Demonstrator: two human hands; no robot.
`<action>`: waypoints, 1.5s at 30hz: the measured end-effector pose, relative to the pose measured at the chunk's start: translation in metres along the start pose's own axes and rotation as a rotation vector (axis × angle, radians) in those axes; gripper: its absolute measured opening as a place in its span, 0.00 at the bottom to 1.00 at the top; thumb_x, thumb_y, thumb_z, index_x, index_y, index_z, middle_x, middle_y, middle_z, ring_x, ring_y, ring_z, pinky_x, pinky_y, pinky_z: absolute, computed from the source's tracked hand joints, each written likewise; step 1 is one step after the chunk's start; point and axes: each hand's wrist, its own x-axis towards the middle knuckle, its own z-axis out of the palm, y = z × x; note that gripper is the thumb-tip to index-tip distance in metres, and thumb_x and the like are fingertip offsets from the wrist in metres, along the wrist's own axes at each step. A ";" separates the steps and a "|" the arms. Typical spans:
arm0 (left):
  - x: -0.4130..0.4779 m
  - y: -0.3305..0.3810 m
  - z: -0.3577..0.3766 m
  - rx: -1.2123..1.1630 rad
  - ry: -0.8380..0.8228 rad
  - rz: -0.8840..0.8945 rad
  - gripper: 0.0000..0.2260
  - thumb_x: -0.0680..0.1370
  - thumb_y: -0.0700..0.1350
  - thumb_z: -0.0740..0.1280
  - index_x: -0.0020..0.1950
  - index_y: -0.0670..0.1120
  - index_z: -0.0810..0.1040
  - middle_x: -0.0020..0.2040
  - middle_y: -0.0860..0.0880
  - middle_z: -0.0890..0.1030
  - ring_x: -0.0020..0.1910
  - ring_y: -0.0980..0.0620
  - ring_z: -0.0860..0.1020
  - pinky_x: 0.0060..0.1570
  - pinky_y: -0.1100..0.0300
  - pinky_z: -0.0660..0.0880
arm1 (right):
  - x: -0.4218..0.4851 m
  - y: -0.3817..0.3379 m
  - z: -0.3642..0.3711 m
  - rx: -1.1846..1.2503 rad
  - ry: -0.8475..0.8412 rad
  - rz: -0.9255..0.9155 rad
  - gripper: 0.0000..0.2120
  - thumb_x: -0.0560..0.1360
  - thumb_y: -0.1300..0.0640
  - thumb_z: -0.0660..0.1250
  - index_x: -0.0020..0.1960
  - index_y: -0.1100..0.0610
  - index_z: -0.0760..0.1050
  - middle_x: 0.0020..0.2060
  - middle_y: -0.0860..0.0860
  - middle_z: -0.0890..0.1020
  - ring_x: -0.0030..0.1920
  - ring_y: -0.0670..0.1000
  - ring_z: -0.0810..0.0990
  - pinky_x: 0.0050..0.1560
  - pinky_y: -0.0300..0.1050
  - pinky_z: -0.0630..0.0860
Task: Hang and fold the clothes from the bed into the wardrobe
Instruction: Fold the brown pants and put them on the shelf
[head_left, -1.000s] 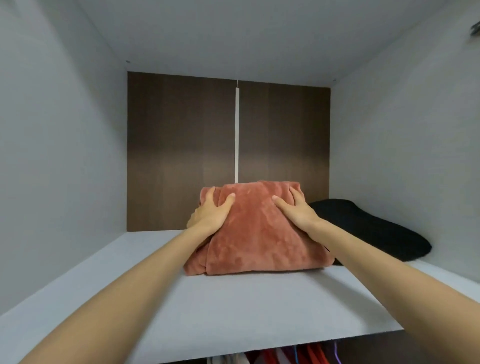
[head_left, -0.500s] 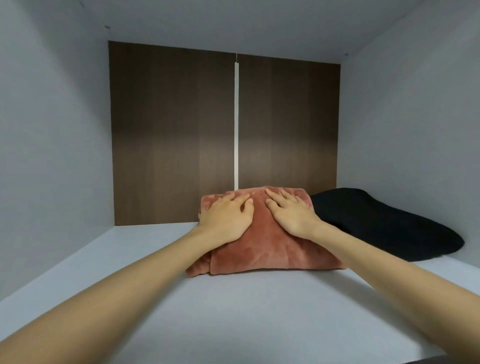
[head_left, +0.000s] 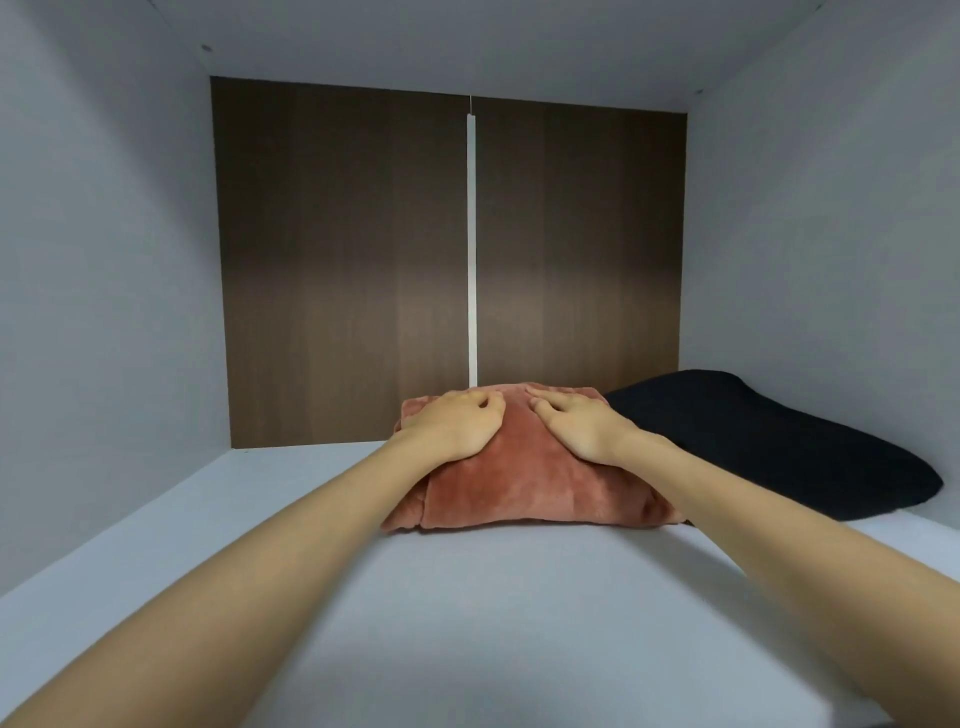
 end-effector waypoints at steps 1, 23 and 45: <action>-0.004 0.002 -0.004 -0.005 0.022 -0.004 0.22 0.81 0.57 0.46 0.74 0.58 0.64 0.74 0.51 0.66 0.73 0.47 0.64 0.69 0.50 0.61 | -0.005 -0.003 -0.005 -0.016 0.031 0.002 0.22 0.82 0.42 0.48 0.74 0.42 0.63 0.73 0.46 0.66 0.74 0.52 0.63 0.72 0.52 0.61; -0.259 0.127 -0.035 -0.188 0.332 0.214 0.20 0.81 0.53 0.56 0.74 0.58 0.65 0.71 0.55 0.71 0.69 0.52 0.68 0.61 0.59 0.63 | -0.277 -0.002 -0.102 0.037 0.338 -0.161 0.14 0.78 0.48 0.61 0.63 0.42 0.74 0.59 0.42 0.79 0.51 0.48 0.78 0.54 0.54 0.77; -0.534 0.191 -0.023 -0.244 0.275 0.257 0.20 0.82 0.54 0.56 0.74 0.58 0.63 0.67 0.55 0.74 0.58 0.58 0.77 0.59 0.59 0.72 | -0.581 -0.043 -0.102 0.196 0.392 -0.036 0.12 0.77 0.51 0.63 0.59 0.42 0.76 0.48 0.34 0.80 0.46 0.39 0.77 0.47 0.42 0.74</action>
